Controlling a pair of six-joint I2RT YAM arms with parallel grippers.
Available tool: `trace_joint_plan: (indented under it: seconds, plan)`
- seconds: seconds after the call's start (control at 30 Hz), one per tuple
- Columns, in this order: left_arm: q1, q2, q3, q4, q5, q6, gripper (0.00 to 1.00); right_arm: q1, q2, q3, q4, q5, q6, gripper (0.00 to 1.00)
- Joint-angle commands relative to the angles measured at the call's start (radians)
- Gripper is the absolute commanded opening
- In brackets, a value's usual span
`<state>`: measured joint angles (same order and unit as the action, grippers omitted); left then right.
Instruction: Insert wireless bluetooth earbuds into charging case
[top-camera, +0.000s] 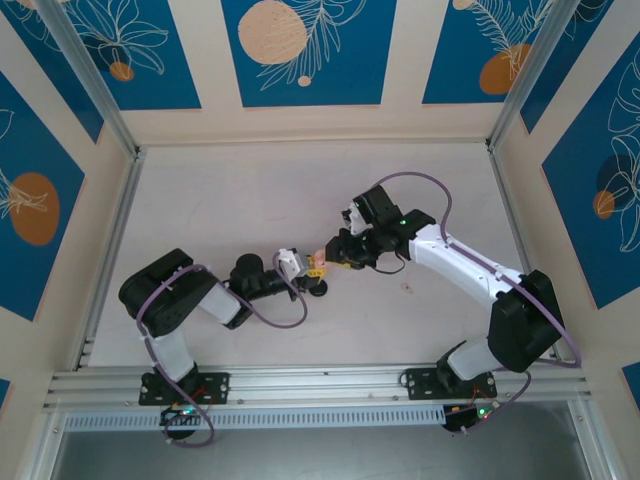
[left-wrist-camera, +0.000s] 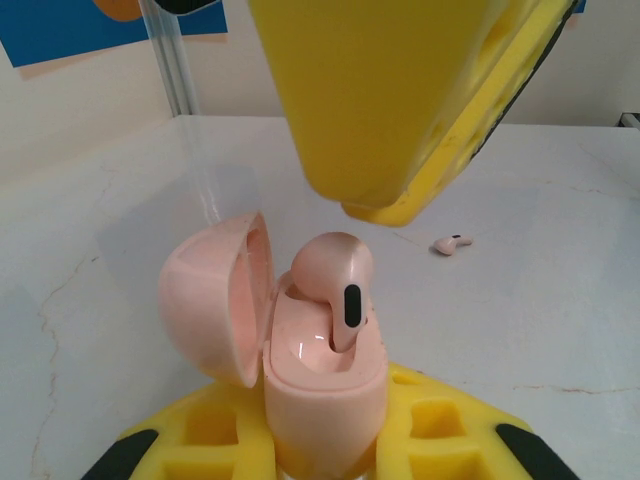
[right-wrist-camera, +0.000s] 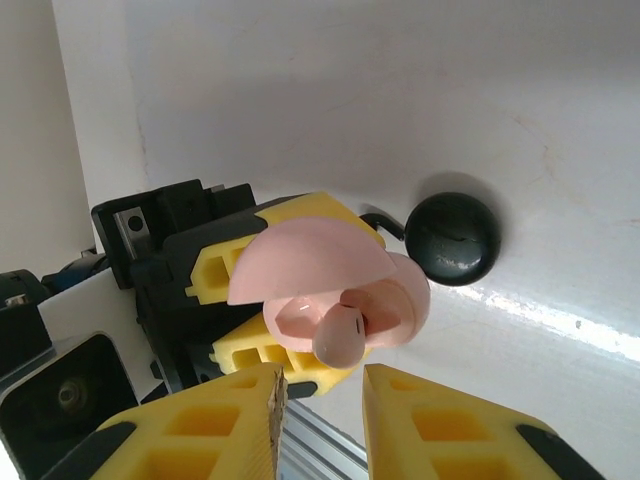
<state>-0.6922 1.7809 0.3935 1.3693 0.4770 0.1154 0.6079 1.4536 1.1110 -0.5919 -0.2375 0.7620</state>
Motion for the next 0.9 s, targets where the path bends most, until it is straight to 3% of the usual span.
trace_joint_plan:
  seconds: [0.0, 0.87]
  plan:
    - [-0.011, -0.024, -0.008, 0.037, -0.002, 0.021, 0.06, 0.010, 0.014, 0.029, 0.008, -0.037, 0.001, 0.27]
    - [-0.020, -0.039, -0.022, 0.037, -0.017, 0.019, 0.06, 0.024, 0.039, 0.016, 0.061, -0.045, 0.001, 0.26]
